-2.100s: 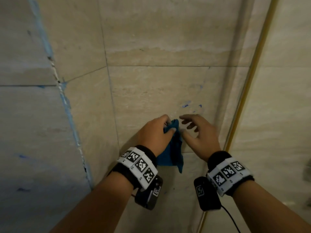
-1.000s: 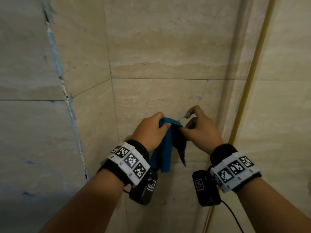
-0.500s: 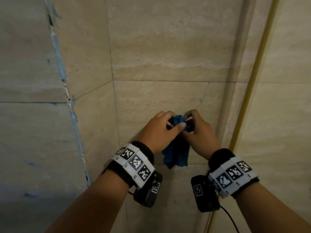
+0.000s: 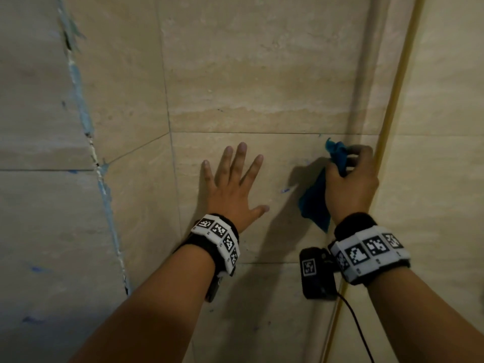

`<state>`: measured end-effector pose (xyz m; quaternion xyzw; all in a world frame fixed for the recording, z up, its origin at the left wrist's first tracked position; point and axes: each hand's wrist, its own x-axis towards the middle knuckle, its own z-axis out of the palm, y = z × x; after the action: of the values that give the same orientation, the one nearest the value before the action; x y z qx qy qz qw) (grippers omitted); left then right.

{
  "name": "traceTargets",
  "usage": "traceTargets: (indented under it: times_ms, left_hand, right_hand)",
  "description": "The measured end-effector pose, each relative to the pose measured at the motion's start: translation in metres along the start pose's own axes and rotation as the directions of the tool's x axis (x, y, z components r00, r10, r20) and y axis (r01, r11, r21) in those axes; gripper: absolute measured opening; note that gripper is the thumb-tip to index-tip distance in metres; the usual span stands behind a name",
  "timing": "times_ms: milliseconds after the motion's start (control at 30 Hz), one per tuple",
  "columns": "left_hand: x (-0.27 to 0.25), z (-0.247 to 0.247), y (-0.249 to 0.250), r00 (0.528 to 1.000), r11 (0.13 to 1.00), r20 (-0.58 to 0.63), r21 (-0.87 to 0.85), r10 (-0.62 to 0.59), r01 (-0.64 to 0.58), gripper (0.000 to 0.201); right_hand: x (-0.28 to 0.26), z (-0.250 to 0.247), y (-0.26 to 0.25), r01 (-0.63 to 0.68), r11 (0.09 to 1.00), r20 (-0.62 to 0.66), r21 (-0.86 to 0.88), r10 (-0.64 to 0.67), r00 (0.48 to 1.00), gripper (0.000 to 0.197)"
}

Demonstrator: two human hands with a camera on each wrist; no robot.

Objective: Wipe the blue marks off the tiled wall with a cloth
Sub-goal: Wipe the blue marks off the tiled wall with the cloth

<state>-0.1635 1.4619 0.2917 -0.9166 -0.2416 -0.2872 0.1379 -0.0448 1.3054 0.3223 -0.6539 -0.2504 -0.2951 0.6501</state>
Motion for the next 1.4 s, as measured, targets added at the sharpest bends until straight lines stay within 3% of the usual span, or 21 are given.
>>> traceTargets:
  times_ms: [100, 233, 300, 400, 467, 567, 733, 967, 1133, 1200, 1400]
  left_hand:
    - [0.005, 0.005, -0.003, 0.999, 0.999, 0.050, 0.050, -0.003, 0.001, 0.125]
    - [0.009, 0.009, -0.001, 0.997, 0.997, 0.080, 0.083, -0.015, 0.008, 0.137]
    - [0.009, 0.011, 0.000, 0.997, 0.996, 0.076, 0.083, -0.022, 0.016, 0.140]
    - [0.009, 0.012, 0.000, 0.997, 0.996, 0.066, 0.087, -0.035, 0.029, 0.141]
    - [0.010, 0.012, 0.000, 0.997, 0.995, 0.065, 0.092, -0.036, 0.030, 0.141]
    - [0.009, 0.011, 0.000, 0.997, 0.995, 0.065, 0.094, -0.030, 0.024, 0.141]
    - [0.008, 0.011, 0.001, 0.997, 0.994, 0.063, 0.103, -0.038, 0.031, 0.141]
    - [0.008, 0.011, 0.001, 0.998, 0.995, 0.061, 0.093, -0.035, 0.029, 0.140]
    - [0.008, 0.010, 0.001, 0.997, 0.995, 0.069, 0.100, -0.037, 0.030, 0.138]
    - [0.008, 0.010, 0.001, 0.996, 0.995, 0.075, 0.100, -0.039, 0.031, 0.137]
    - [0.008, 0.010, 0.002, 0.997, 0.994, 0.068, 0.104, -0.045, 0.038, 0.138]
  right_hand:
    - [0.020, 0.008, -0.001, -0.031, 0.999, -0.035, -0.027, 0.030, 0.999, 0.035]
    - [0.026, 0.015, -0.004, 0.031, 0.997, 0.040, -0.064, -0.029, 0.999, 0.040]
    - [0.020, 0.018, 0.000, 0.148, 0.985, 0.099, -0.092, -0.139, 0.985, 0.041]
    - [0.010, 0.022, 0.017, 0.376, 0.899, 0.188, -0.224, -0.339, 0.922, 0.043]
    - [0.006, 0.023, 0.027, 0.439, 0.849, 0.186, -0.295, -0.400, 0.898, 0.042]
    - [0.003, 0.023, 0.033, 0.454, 0.827, 0.147, -0.333, -0.430, 0.891, 0.039]
    - [0.018, 0.033, 0.021, 0.403, 0.896, 0.065, -0.188, -0.398, 0.915, 0.042]
    - [0.006, 0.034, 0.035, 0.548, 0.810, 0.188, -0.207, -0.517, 0.835, 0.045]
    - [-0.010, 0.031, 0.047, 0.373, 0.918, 0.150, -0.134, -0.354, 0.923, 0.044]
    - [-0.004, 0.035, 0.039, 0.355, 0.925, 0.116, -0.134, -0.341, 0.933, 0.046]
    - [0.008, 0.041, 0.031, 0.512, 0.839, 0.125, -0.184, -0.497, 0.859, 0.049]
